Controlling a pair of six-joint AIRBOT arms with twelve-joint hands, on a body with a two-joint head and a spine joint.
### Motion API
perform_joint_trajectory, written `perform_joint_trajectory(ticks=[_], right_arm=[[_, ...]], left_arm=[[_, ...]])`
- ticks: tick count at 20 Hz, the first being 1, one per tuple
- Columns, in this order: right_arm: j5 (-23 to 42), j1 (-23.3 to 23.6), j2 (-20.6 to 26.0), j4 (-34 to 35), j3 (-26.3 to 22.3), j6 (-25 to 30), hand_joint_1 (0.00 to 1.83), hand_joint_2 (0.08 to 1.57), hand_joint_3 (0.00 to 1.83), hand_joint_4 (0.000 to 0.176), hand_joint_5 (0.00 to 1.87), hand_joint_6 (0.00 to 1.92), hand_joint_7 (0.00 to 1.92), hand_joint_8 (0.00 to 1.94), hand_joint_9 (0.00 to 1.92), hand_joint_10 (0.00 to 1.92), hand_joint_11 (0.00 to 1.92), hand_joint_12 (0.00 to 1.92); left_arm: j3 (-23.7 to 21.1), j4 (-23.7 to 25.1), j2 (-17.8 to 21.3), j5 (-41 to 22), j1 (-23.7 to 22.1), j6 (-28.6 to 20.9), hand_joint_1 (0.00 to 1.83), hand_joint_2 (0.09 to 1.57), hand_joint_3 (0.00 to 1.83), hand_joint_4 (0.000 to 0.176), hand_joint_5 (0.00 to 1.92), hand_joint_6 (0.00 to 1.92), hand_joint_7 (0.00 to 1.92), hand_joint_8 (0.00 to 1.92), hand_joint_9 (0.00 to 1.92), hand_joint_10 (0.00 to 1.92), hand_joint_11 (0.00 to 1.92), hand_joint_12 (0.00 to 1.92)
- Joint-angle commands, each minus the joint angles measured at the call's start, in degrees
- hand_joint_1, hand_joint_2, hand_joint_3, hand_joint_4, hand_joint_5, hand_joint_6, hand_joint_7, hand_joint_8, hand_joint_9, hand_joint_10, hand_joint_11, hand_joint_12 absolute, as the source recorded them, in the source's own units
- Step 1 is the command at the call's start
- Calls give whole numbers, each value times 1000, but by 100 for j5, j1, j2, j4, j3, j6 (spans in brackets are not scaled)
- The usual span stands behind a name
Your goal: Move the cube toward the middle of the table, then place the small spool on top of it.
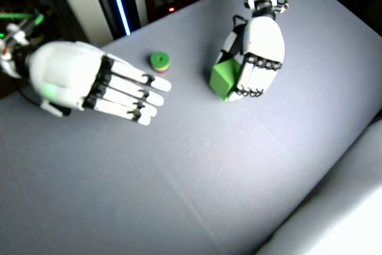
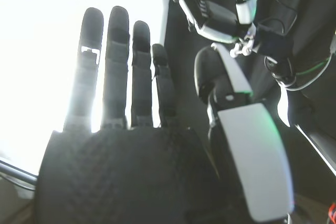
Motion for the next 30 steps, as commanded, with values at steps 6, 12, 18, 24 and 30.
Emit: perform_joint_trajectory(ticks=[6, 12, 18, 24, 30], right_arm=[[711, 52, -13, 96, 15, 24, 618, 1454, 2, 0, 342, 1, 561, 1, 663, 2, 259, 864], [711, 113, -12, -46, -6, 32, 616, 1434, 0, 0, 360, 5, 578, 8, 674, 5, 291, 823], [712, 278, 38, -471, -99, 32, 772, 1363, 0, 0, 336, 1, 544, 0, 623, 0, 251, 849], [189, 514, 70, -1398, -152, 347, 682, 1239, 0, 0, 387, 4, 531, 1, 623, 12, 387, 720], [-1040, 1166, -65, -2693, -125, 640, 871, 1056, 0, 0, 417, 0, 499, 0, 825, 65, 493, 1137]], left_arm=[[64, -5, -65, -521, -16, -30, 1004, 925, 2, 0, 627, 0, 728, 1, 736, 158, 361, 1017], [-154, -49, 189, -836, 54, -32, 1077, 906, 0, 27, 347, 0, 421, 0, 463, 1, 75, 995], [-978, -180, 1073, -1928, 469, 236, 1035, 991, 8, 87, 213, 2, 272, 0, 246, 0, 0, 594], [-2097, -492, 2177, -3514, 1844, 266, 814, 985, 3, 90, 281, 0, 263, 0, 220, 0, 2, 648], [-2777, -792, 2778, -4626, 2869, 319, 774, 995, 4, 91, 206, 1, 166, 1, 109, 0, 0, 398]])
